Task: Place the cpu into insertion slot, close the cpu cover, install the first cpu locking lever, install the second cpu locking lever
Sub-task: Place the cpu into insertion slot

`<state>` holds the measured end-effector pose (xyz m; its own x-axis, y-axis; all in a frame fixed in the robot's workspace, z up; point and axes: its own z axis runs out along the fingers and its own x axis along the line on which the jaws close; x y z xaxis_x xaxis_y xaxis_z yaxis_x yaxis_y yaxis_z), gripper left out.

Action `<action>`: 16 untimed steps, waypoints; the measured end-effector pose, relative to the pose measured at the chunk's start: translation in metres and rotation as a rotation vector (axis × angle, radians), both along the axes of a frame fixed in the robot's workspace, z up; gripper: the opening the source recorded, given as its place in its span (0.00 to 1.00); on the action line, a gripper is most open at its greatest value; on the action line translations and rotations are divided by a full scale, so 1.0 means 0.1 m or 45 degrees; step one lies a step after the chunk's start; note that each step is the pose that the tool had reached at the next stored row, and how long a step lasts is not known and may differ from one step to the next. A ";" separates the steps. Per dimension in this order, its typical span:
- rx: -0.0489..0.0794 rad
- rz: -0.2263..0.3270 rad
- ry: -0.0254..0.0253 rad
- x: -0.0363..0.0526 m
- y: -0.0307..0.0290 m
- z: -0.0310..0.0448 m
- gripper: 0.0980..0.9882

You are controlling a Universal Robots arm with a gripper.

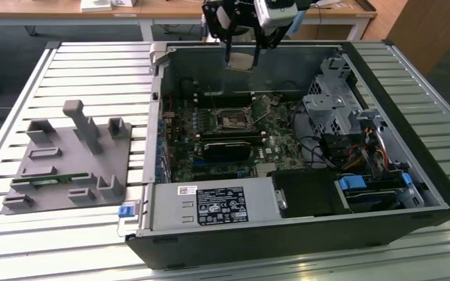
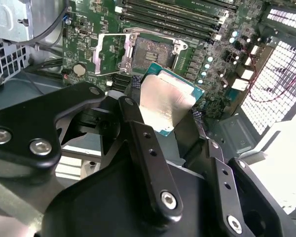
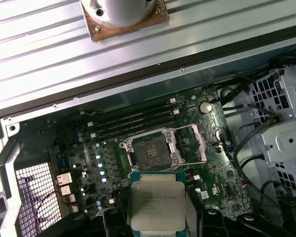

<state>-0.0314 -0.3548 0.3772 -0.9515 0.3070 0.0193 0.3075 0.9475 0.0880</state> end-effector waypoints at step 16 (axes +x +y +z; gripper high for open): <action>0.000 -0.106 0.0000 0.000 0.000 -0.001 0.48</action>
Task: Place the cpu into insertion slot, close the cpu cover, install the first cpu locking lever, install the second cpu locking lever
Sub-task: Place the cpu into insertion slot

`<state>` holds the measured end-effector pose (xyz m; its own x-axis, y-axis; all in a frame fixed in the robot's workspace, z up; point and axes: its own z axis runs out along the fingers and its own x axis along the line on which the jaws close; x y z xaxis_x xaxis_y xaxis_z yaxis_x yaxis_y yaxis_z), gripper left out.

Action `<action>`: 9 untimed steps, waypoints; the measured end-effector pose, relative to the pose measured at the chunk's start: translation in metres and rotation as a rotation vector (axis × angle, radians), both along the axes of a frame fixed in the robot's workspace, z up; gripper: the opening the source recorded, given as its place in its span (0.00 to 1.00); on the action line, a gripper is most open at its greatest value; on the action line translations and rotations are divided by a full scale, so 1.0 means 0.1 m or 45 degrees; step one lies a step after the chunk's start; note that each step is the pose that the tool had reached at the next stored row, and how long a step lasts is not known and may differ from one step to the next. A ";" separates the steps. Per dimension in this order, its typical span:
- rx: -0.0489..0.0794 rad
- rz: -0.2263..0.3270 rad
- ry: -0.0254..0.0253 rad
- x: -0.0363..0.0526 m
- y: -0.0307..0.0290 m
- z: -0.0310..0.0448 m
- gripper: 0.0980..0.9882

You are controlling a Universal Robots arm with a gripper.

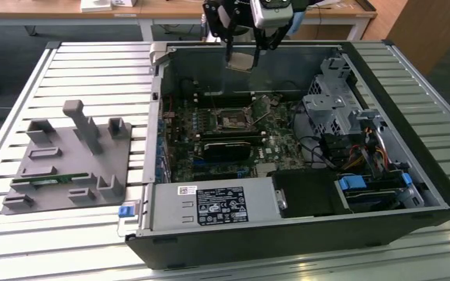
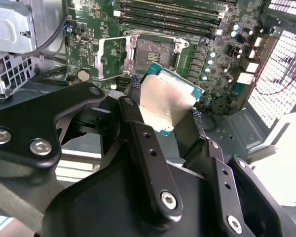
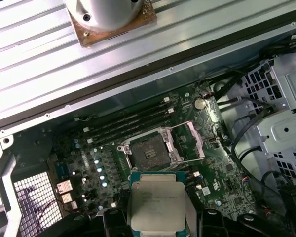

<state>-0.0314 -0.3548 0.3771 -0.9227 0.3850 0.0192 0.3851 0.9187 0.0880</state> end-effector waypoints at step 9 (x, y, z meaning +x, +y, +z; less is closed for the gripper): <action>0.000 -0.063 0.0000 0.000 0.000 -0.001 0.48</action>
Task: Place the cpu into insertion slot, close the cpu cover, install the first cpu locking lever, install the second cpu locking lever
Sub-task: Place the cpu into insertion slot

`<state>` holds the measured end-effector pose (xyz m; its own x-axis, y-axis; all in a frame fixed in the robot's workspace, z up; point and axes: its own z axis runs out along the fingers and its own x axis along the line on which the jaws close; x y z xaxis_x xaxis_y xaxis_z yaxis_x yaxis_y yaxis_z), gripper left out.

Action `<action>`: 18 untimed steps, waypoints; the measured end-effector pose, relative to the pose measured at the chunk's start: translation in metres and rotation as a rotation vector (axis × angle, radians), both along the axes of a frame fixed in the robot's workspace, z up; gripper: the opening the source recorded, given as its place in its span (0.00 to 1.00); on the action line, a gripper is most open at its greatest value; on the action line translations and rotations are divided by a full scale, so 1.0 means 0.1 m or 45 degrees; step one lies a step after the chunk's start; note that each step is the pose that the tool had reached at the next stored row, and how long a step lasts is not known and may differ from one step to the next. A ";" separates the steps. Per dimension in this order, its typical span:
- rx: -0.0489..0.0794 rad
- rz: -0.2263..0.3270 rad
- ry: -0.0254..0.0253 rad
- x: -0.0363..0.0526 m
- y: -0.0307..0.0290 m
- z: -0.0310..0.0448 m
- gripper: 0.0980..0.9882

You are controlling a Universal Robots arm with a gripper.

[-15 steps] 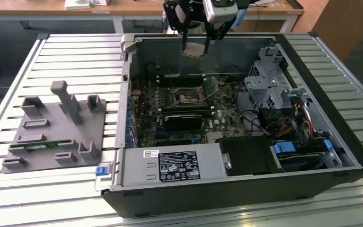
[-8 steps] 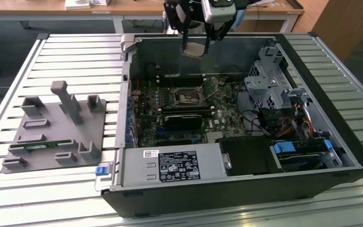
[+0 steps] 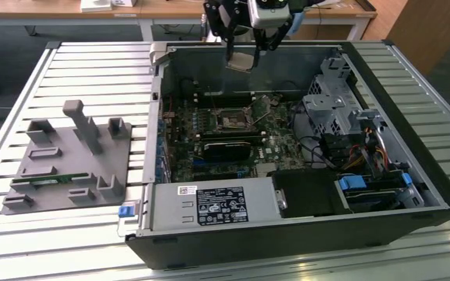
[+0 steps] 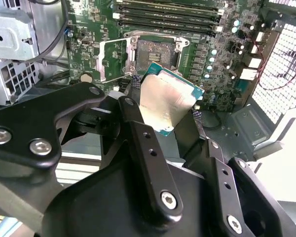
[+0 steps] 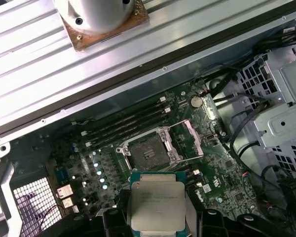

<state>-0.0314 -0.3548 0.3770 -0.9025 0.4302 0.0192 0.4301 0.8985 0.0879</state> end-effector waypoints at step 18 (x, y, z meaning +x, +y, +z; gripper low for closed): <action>-0.001 -0.198 0.0000 -0.002 0.000 -0.004 0.48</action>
<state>-0.0316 -0.3548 0.3767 -0.8252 0.5645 0.0189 0.5638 0.8213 0.0873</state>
